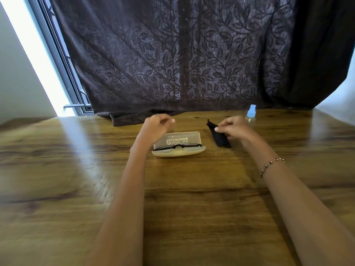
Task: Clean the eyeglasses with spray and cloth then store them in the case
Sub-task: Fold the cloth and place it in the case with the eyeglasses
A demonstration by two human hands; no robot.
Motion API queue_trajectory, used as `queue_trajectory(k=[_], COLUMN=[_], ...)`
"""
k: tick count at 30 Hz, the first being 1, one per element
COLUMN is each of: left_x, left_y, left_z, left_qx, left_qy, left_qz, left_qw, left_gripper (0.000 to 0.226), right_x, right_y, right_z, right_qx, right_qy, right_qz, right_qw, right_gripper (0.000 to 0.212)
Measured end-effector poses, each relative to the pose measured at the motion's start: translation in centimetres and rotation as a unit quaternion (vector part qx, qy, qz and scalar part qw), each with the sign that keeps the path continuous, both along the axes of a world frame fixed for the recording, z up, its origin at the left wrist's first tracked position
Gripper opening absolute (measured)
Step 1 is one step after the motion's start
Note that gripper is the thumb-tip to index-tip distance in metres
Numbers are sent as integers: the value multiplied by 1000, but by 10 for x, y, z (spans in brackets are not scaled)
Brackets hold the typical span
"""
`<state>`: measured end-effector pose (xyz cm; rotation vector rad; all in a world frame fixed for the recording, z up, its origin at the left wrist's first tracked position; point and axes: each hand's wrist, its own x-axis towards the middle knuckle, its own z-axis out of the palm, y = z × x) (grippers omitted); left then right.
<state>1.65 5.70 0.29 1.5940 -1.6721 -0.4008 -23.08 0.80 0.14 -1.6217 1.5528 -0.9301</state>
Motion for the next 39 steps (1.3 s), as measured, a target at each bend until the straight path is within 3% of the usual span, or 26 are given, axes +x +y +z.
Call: queue_trajectory(k=[3,7,15,20,21,25,32,39], left_x=[-14,-35,-57,-62,-62,-60,-50,-48], left_y=[2,5,8,8,8,7,7,8], left_z=[11,20,23,25,25,26,30,31], left_qx=[-97,-107,-56,-67,-67,-82,-63,-35], left_qy=[-2,-1,171,233,240,255,342,396], left_qz=[5,-50,-112,-109,-104,-72,-93,-106], left_qw=[995,993,977,964,963,961,933,911], left_gripper=[20,24,28,14,11,11,10,13], right_x=[-2,3,16,20,21,23,19,18], right_y=[4,10,19,22,23,26,23,23], right_z=[11,24,26,25,26,30,29,32], right_qx=[-3,-19,-18,-11,-9,1,-50,-35], right_qy=[-144,-234,-260,-256,-251,-244,-277,-330], right_qz=[47,133,238,238,233,227,201,223], right_qw=[988,963,936,937,939,943,938,917], right_gripper=[15,19,14,6,7,57,10,10])
